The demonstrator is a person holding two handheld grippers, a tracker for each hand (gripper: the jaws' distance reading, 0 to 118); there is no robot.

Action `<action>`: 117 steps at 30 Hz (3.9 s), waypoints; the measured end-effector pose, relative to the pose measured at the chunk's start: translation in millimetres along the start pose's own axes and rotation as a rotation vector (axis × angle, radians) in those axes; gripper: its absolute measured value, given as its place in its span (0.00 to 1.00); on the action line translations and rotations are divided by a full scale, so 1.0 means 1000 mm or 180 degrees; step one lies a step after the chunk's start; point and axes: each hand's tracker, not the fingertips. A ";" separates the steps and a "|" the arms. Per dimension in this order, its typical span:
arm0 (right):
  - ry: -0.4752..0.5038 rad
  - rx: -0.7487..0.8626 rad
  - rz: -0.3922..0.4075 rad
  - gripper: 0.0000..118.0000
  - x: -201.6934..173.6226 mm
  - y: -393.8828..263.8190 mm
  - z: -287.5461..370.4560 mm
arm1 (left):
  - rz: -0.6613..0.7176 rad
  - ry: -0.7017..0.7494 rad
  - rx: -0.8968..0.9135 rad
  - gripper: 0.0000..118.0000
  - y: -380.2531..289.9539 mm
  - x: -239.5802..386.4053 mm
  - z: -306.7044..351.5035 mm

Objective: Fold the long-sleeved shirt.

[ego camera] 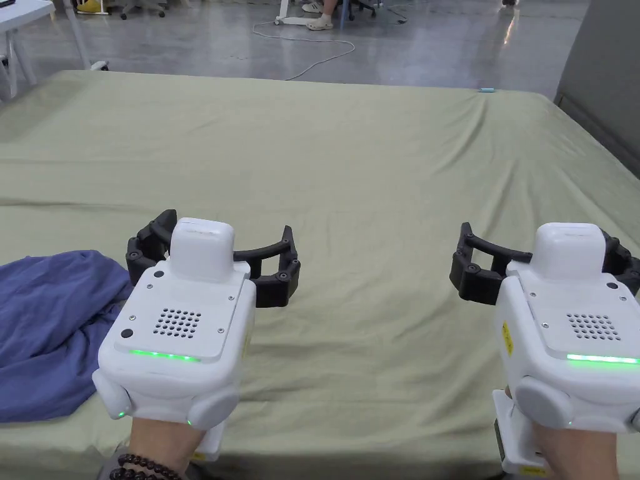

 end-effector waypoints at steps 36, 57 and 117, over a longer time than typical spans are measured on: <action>0.0170 -0.0137 -0.0186 0.00 -0.012 0.004 -0.018 | 0.0135 0.0204 -0.0066 0.00 0.006 -0.015 -0.005; 0.1876 -0.0067 -0.0234 0.00 -0.231 0.026 -0.019 | 0.0509 0.1363 -0.0878 0.00 0.024 -0.187 0.035; 0.0209 -0.0892 -0.0365 0.00 0.025 0.004 -0.035 | 0.0436 -0.1501 -0.2079 1.00 -0.016 0.123 -0.190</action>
